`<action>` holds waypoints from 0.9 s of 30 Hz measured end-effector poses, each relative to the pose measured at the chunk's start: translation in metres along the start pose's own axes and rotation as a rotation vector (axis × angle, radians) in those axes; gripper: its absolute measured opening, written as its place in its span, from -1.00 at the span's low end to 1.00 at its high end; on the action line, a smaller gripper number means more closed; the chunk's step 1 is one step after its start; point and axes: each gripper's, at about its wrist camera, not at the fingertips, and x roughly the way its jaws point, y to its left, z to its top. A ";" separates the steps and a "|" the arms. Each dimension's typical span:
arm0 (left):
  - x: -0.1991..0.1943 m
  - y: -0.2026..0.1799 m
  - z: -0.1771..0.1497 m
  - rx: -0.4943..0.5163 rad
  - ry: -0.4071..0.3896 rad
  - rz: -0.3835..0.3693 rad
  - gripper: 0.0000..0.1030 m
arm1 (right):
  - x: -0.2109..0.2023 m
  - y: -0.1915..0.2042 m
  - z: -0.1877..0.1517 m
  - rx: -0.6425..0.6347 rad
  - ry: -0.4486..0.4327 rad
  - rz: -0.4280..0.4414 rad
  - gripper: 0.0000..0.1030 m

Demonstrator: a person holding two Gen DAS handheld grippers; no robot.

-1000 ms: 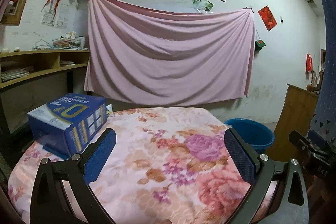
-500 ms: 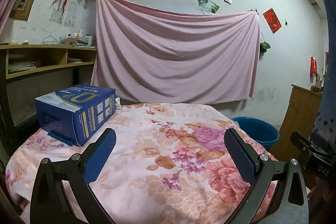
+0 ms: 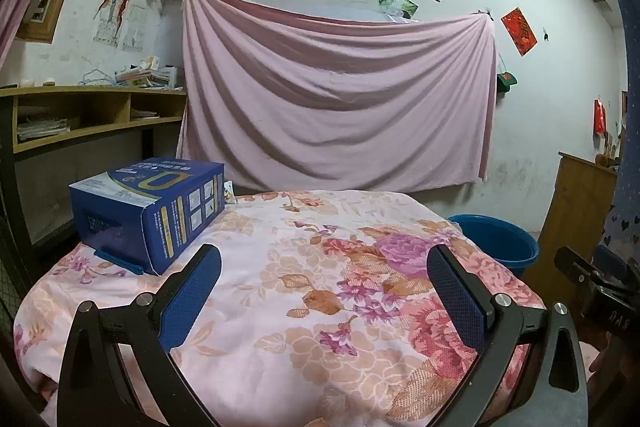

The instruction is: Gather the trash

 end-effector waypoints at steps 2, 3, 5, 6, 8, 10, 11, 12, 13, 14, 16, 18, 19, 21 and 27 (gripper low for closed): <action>0.000 -0.001 0.000 0.004 -0.002 -0.001 0.96 | 0.000 0.000 0.000 0.001 -0.001 0.000 1.00; 0.000 -0.001 0.000 0.006 -0.002 0.000 0.96 | -0.001 0.000 0.000 0.001 -0.001 0.000 1.00; 0.001 -0.002 -0.001 0.006 -0.002 0.000 0.96 | 0.000 -0.001 0.000 0.001 0.000 0.001 1.00; 0.001 -0.002 -0.001 0.006 -0.002 0.000 0.96 | 0.000 -0.001 0.000 0.002 0.001 0.001 1.00; 0.001 -0.001 -0.001 0.006 -0.002 0.001 0.96 | -0.001 -0.001 0.000 0.002 0.000 0.000 1.00; 0.001 -0.002 -0.001 0.004 -0.002 0.003 0.96 | -0.001 -0.001 0.000 0.002 -0.001 0.000 1.00; 0.002 -0.002 -0.001 0.003 -0.002 0.004 0.96 | 0.000 -0.001 0.000 0.002 0.000 0.000 1.00; 0.002 -0.002 -0.001 0.003 -0.002 0.004 0.96 | 0.000 -0.001 0.000 0.003 -0.001 0.000 1.00; 0.002 -0.002 -0.001 0.003 -0.002 0.004 0.96 | -0.001 -0.002 0.000 0.004 -0.001 -0.001 1.00; 0.002 -0.002 -0.001 0.003 -0.002 0.004 0.96 | -0.001 -0.001 0.000 0.005 0.000 -0.002 1.00; 0.002 -0.002 -0.001 0.004 -0.002 0.003 0.96 | -0.001 -0.001 0.000 0.007 0.001 -0.003 1.00; 0.002 -0.003 -0.001 0.005 -0.002 0.004 0.96 | -0.001 -0.002 0.000 0.006 0.000 -0.003 1.00; 0.002 -0.003 -0.001 0.004 -0.003 0.004 0.96 | -0.001 -0.002 0.000 0.007 0.001 -0.003 1.00; 0.002 -0.003 -0.001 0.004 -0.003 0.005 0.96 | -0.001 -0.002 0.000 0.006 0.001 -0.002 1.00; 0.002 -0.003 -0.002 0.004 -0.003 0.004 0.96 | -0.001 -0.001 0.000 0.011 0.005 -0.005 1.00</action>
